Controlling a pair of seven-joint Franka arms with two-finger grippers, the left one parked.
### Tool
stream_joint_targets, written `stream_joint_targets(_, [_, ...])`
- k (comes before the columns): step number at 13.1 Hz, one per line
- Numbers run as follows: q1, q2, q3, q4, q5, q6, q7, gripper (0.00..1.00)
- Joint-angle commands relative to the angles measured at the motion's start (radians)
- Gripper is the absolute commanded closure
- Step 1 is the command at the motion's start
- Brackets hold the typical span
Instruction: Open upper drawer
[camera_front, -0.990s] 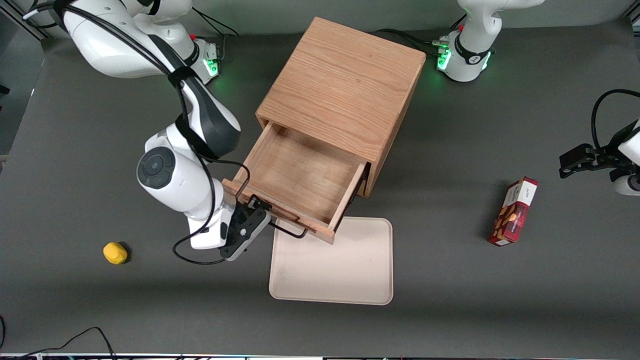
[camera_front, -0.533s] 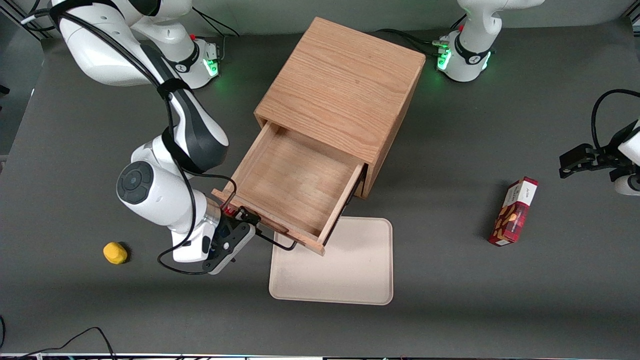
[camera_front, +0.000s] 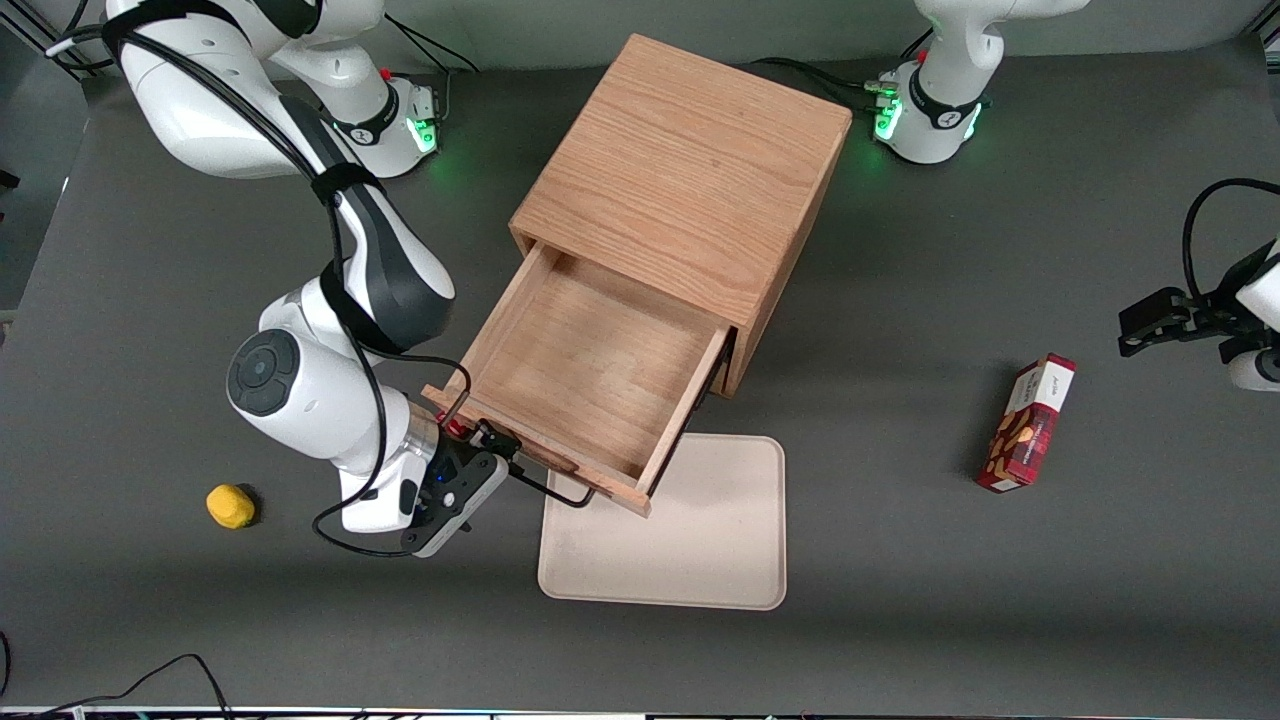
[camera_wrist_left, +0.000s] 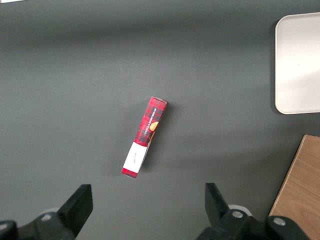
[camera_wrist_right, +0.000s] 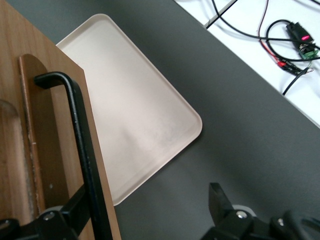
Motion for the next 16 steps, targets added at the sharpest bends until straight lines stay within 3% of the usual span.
stream_joint_targets(1, [0.018,0.011,-0.028,0.083,-0.015,0.040,-0.006,0.00])
stream_joint_targets(4, [0.019,0.013,-0.063,0.046,0.005,0.165,0.002,0.00])
stream_joint_targets(7, [0.019,0.028,-0.066,0.043,0.143,0.168,0.000,0.00])
stream_joint_targets(11, [0.019,0.033,-0.064,0.043,0.203,0.121,-0.003,0.00])
stream_joint_targets(16, [0.013,0.031,-0.067,0.054,0.209,-0.025,-0.003,0.00])
